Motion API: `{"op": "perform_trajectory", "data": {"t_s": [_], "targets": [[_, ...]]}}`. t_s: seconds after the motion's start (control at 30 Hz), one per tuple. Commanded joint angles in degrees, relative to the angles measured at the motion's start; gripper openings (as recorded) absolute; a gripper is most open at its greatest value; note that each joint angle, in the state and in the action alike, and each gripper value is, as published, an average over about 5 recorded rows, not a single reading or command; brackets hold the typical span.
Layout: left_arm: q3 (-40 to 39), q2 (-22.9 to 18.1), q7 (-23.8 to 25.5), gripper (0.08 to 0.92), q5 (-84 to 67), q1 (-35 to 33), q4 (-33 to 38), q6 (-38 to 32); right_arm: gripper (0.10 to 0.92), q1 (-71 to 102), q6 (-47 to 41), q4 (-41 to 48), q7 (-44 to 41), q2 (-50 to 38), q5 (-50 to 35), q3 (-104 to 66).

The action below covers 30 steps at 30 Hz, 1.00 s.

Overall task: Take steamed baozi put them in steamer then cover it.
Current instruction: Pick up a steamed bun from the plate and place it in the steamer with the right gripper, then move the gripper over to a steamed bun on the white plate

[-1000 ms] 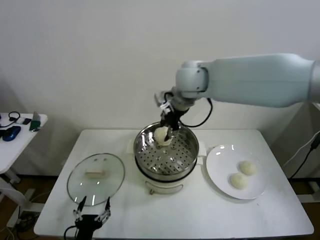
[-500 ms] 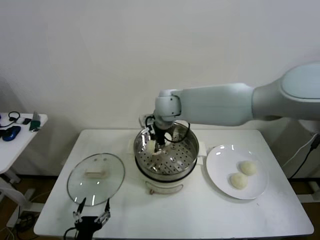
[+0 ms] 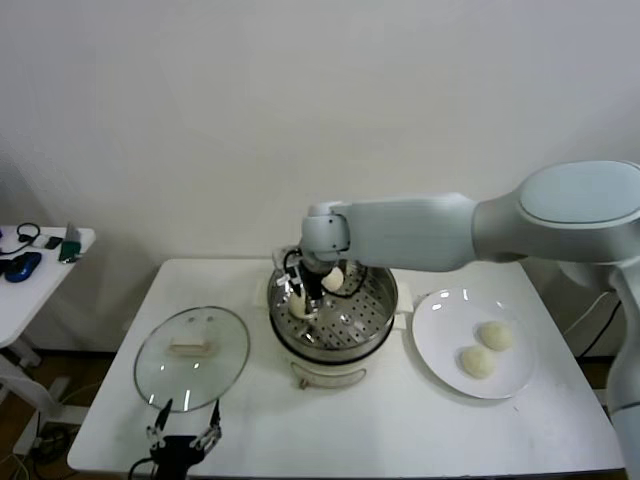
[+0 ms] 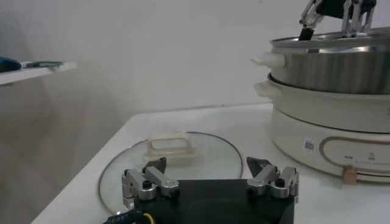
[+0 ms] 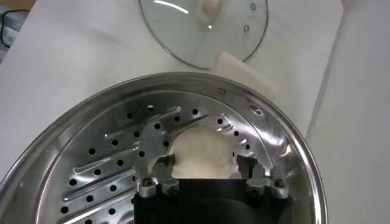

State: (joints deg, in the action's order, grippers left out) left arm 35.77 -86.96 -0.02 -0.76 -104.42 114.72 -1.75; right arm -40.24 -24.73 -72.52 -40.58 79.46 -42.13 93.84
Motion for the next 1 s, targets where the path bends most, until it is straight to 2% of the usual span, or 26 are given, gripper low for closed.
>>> {"op": "perform_trajectory", "data": {"t_s": [0.03,0.17,0.3,0.57,0.77,1.0], "targets": [[-0.2,-0.3,0.0,0.823,0.6,-0.4,0.8,0.1,0.811,-12.5,6.6,-3.8,-8.3,-6.6,-4.3,4.1],[-0.2,-0.4,0.0,0.823,0.8,-0.6,1.0,0.2,0.822,-21.4,10.3,-6.8,-16.0,-16.5,-6.1,9.4],[-0.3,-0.4,0.0,0.823,0.9,-0.4,0.9,0.3,0.823,-26.5,13.7,-10.5,-19.6,-27.6,-3.5,16.6],[-0.8,-0.6,0.1,0.823,0.9,0.4,0.8,0.6,0.823,-20.3,11.6,-17.6,-12.1,-46.0,11.8,22.6],[-0.7,-0.5,0.1,0.823,0.7,0.8,0.7,0.8,0.823,-8.8,9.3,-18.3,-9.0,-49.7,18.5,16.3],[-0.5,-0.5,-0.3,0.823,0.3,0.7,0.3,0.5,0.823,6.1,8.2,-11.2,-8.0,-48.3,24.2,5.9]]}}
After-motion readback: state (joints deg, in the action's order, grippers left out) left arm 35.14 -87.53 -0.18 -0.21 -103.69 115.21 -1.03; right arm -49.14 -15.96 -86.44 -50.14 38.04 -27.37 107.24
